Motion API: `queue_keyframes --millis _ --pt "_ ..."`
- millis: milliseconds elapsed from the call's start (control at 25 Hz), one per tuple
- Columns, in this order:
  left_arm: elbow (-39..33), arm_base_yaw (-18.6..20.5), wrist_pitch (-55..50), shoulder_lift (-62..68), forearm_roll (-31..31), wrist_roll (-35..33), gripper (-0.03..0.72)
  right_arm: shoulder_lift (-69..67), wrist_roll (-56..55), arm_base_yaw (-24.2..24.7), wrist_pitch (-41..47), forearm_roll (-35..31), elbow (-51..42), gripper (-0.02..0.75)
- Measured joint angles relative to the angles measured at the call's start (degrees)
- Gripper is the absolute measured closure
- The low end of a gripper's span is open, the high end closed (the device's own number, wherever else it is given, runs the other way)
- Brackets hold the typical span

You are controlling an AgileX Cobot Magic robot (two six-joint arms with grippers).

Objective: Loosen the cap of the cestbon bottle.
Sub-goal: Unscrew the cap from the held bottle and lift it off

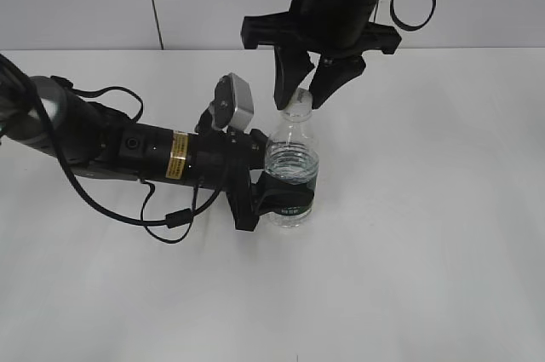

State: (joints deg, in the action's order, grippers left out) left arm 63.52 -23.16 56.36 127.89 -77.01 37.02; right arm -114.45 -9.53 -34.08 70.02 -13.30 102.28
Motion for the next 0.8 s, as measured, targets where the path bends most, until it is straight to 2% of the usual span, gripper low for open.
queue_keyframes --millis 200,320,480,720,800 --pt "0.00 0.00 0.00 0.00 0.00 0.00 0.279 0.00 4.46 0.00 0.00 0.00 0.00 0.436" --pt "0.00 0.00 0.00 0.00 0.00 0.00 0.279 0.00 11.41 0.00 0.00 0.00 0.00 0.436" --pt "0.00 0.00 0.00 0.00 -0.07 0.00 0.279 0.00 29.98 0.00 0.00 -0.12 0.00 0.436" --pt "0.00 0.00 -0.05 0.00 -0.34 -0.22 0.279 0.00 65.23 0.00 -0.06 -0.22 0.00 0.437" --pt "0.00 0.00 -0.05 0.00 -0.34 -0.22 0.279 0.00 73.81 0.00 -0.06 0.26 0.00 0.437"
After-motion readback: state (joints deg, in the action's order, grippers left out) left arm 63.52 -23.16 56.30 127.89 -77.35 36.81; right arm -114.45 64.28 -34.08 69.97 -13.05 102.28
